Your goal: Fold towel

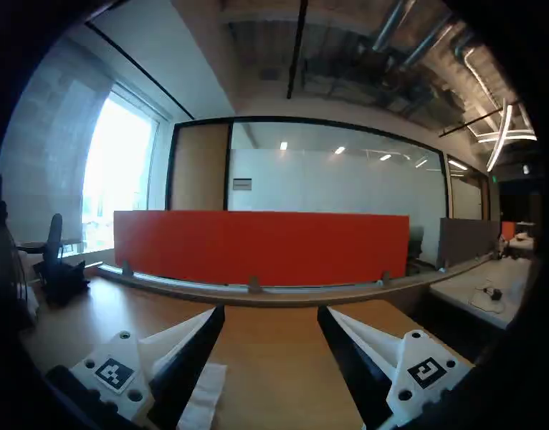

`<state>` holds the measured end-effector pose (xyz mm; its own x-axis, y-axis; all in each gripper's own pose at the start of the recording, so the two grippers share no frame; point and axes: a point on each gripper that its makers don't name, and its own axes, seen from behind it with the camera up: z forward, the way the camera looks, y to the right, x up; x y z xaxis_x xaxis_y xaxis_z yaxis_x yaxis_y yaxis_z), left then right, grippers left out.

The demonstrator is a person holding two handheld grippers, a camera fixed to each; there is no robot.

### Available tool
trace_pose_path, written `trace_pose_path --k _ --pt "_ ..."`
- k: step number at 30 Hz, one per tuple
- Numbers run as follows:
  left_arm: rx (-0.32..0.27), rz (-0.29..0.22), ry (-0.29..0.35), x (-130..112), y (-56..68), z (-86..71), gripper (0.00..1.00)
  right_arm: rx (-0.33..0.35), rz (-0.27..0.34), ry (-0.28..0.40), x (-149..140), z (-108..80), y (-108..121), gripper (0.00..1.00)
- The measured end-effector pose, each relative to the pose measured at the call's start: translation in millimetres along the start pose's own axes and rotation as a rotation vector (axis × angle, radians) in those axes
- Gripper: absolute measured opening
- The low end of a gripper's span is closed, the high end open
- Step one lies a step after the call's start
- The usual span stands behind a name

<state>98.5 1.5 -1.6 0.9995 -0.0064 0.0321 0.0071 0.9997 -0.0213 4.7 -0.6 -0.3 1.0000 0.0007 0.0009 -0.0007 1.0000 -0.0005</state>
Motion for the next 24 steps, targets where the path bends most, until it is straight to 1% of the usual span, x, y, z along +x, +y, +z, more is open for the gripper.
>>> trace_pose_path --k 5,8,11,17,20,24 --pt "-0.01 0.007 -0.001 42 2.8 -7.1 1.0 -0.004 0.003 -0.005 26 -3.5 -3 1.0" --pt "-0.015 0.0 0.01 59 4.9 -9.8 1.0 -0.005 -0.002 -0.011 37 -5.5 -4 1.0" --pt "-0.023 -0.001 0.001 67 6.8 -11.0 1.0 -0.002 -0.007 -0.016 43 -7.3 -5 1.0" --pt "-0.053 0.032 -0.022 74 14.8 -15.2 1.0 0.009 -0.015 -0.035 49 -10.8 -4 1.0" --pt "-0.084 0.042 -0.04 76 21.3 -16.0 1.0 0.045 -0.024 -0.056 51 -12.4 -8 1.0" --pt "-0.154 0.057 -0.078 73 32.3 -16.3 1.0 0.133 -0.062 -0.096 49 -15.3 -22 1.0"
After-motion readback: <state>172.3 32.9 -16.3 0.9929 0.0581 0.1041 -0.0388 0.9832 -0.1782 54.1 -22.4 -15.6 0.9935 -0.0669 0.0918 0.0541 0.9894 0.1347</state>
